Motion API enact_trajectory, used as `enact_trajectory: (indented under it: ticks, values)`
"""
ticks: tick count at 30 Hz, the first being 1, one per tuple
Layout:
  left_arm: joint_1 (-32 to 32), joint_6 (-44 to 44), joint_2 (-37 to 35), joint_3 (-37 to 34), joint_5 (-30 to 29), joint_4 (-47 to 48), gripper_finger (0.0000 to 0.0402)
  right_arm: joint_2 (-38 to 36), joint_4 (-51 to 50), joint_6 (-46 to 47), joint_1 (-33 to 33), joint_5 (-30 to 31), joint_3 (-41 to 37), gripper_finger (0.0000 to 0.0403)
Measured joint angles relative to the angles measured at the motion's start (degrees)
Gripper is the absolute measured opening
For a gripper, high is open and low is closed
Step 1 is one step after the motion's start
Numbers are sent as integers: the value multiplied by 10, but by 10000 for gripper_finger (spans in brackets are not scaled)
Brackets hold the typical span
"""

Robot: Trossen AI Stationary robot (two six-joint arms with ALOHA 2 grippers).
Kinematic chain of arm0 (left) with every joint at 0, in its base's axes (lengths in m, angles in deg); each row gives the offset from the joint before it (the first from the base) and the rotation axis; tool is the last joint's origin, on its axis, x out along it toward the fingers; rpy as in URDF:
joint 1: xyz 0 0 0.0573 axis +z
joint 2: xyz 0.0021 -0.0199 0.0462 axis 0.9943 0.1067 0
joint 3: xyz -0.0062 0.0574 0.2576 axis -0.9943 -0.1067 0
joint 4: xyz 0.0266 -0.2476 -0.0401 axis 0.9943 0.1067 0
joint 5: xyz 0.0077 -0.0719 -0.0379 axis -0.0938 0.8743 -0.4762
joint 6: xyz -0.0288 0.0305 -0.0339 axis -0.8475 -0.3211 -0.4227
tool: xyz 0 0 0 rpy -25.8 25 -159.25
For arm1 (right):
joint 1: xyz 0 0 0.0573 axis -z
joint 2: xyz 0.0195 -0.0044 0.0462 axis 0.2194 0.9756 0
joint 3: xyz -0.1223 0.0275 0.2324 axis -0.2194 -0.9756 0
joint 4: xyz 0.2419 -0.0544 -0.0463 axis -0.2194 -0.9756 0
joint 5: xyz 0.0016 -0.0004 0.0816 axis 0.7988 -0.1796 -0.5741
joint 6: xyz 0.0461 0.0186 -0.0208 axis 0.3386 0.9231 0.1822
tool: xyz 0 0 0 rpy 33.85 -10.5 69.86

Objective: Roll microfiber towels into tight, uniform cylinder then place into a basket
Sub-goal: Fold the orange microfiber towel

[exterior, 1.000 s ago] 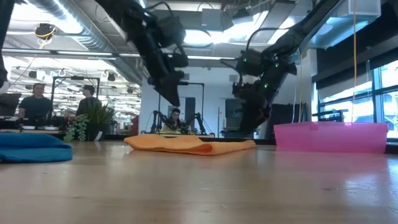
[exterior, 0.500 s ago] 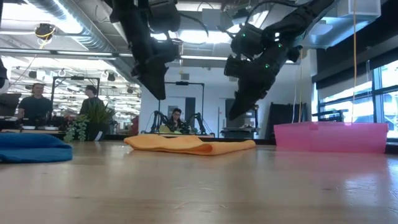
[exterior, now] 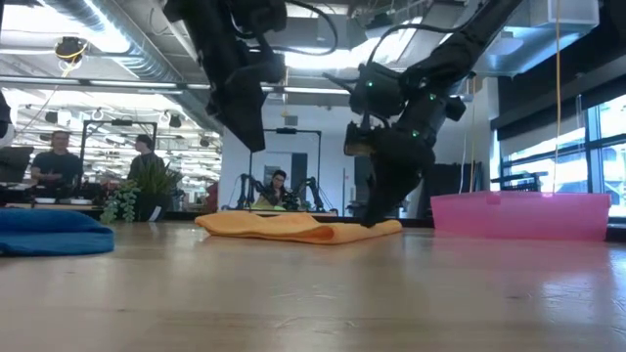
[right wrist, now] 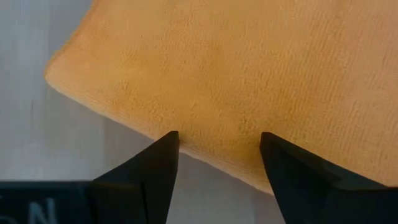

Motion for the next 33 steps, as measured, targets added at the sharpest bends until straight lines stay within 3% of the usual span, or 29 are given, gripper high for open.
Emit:
enact_trajectory:
  ticks: [7, 21, 27, 33]
  values:
    - [-14, -9, 0, 0, -21, -1, 105, 1, -11, -22, 0, 17, 0, 227]
    - [-14, -5, 5, -1, -20, -7, 105, 0, -58, -303, 16, 47, 2, 227]
    - [-14, 4, 5, -1, -19, -6, 105, -15, -70, -313, 10, 55, 35, 227]
    - [-14, 6, 5, -1, -19, -5, 105, 0, 50, -180, 4, 7, 49, 227]
